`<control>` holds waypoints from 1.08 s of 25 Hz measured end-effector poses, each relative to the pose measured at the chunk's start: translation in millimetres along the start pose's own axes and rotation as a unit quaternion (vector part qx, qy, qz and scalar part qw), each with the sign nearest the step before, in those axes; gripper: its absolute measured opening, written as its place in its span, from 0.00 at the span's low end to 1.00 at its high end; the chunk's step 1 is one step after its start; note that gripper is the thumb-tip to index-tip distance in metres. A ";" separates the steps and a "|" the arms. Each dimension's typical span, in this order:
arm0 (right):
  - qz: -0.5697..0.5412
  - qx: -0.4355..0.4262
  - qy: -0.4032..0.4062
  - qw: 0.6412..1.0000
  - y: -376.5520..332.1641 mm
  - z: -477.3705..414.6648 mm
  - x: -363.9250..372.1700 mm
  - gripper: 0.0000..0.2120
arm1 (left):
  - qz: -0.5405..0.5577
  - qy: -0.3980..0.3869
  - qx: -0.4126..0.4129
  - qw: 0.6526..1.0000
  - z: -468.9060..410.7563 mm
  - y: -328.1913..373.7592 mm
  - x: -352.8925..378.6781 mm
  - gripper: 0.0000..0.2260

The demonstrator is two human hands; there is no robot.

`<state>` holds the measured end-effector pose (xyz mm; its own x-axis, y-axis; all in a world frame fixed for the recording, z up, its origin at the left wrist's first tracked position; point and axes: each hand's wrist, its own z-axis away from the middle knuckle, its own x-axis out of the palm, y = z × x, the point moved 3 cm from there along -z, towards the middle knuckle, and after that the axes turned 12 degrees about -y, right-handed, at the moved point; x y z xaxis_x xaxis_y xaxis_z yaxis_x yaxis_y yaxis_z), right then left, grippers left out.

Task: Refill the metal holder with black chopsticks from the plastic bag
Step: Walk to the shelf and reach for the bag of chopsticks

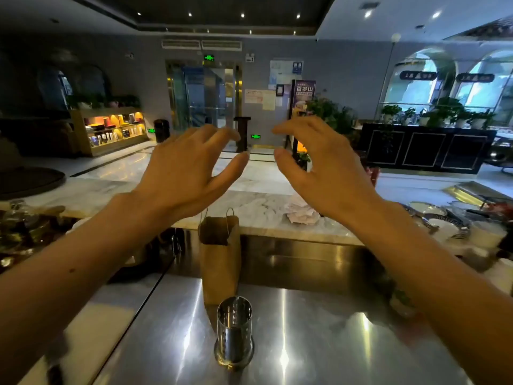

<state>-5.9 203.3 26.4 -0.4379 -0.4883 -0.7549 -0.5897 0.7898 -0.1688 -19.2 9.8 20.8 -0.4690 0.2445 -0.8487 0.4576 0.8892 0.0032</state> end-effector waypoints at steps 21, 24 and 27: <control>-0.054 0.059 -0.226 0.971 -101.5 83.2 220.2 0.22 | 0.067 -0.160 -0.153 0.973 239.4 -117.1 96.9 0.26; -0.087 0.038 -0.267 0.959 -125.1 86.2 249.9 0.23 | 0.061 -0.171 -0.229 0.956 280.2 -132.5 99.7 0.26; -0.117 0.003 -0.300 0.947 -141.3 87.0 276.6 0.25 | 0.049 -0.179 -0.288 0.939 315.4 -137.6 102.5 0.25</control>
<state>15.4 -11.1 -213.7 0.1688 -0.3531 -0.9202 -0.6183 0.6891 -0.3779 108.0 -209.4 -233.5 -0.1144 0.2823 -0.9525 -0.0475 0.9561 0.2891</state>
